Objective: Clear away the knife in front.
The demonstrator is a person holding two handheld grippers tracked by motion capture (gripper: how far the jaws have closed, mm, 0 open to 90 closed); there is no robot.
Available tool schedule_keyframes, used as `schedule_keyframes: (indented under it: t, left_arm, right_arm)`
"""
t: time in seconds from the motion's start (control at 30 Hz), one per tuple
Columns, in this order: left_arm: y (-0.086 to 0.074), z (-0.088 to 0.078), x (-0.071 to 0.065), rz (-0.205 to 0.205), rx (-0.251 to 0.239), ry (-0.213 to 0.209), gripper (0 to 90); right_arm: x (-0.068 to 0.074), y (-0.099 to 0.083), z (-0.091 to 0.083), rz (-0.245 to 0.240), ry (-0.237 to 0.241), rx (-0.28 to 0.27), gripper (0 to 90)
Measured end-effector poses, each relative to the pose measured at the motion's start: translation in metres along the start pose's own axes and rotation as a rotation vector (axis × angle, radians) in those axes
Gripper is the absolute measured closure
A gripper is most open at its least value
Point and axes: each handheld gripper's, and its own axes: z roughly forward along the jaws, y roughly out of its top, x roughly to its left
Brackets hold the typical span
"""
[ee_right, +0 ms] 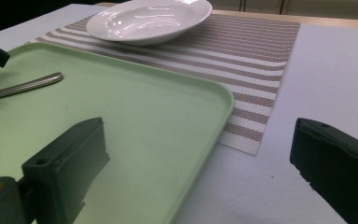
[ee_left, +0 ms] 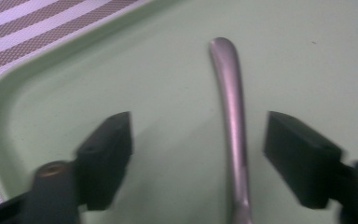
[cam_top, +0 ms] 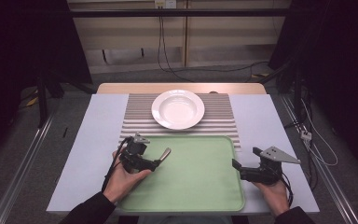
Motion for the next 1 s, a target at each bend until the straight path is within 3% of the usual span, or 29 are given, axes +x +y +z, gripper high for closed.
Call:
schedule_keyframes:
  t: [0.07,0.17,0.2,0.3,0.37,0.47,0.63,0.7,0.8,0.9,1.0]
  left_arm:
    - [0.0,-0.001,0.004,-0.023,-0.019,-0.012,10.7]
    - [0.003,-0.006,0.001,0.017,-0.048,-0.005,10.1]
    - [0.003,-0.007,0.001,0.026,-0.059,-0.022,9.7]
    - [0.003,-0.01,-0.002,0.074,-0.069,-0.099,10.2]
    - [0.004,-0.013,-0.01,0.134,-0.095,-0.117,16.0]
    - [0.004,-0.016,-0.02,0.19,-0.119,-0.124,21.4]
    - [0.001,-0.014,-0.03,0.219,-0.122,-0.139,40.3]
    - [0.001,-0.012,-0.031,0.229,-0.117,-0.16,52.3]
    - [0.001,-0.008,-0.032,0.21,-0.098,-0.167,66.9]
    - [0.001,-0.006,-0.034,0.217,-0.081,-0.18,81.7]
    - [0.0,-0.002,-0.036,0.227,-0.056,-0.188,87.7]
  right_arm:
    - [0.0,0.0,0.001,0.0,0.005,0.0,3.6]
    - [0.0,0.0,0.001,-0.003,0.006,-0.001,3.6]
    - [0.0,0.0,0.0,-0.003,0.005,-0.003,3.6]
    - [0.0,0.0,0.0,-0.003,0.007,-0.003,3.6]
    - [0.0,0.0,0.0,-0.005,0.008,-0.002,3.6]
    - [0.001,0.001,0.0,-0.01,0.007,-0.004,3.7]
    - [0.002,0.001,-0.001,-0.01,0.003,-0.004,3.6]
    - [0.002,0.001,-0.001,-0.011,0.0,-0.004,3.7]
    - [0.002,0.001,-0.001,-0.009,-0.002,-0.004,3.7]
    - [0.002,0.001,-0.001,-0.007,-0.003,-0.004,3.7]
    - [0.002,0.001,-0.001,-0.011,-0.001,-0.004,3.7]
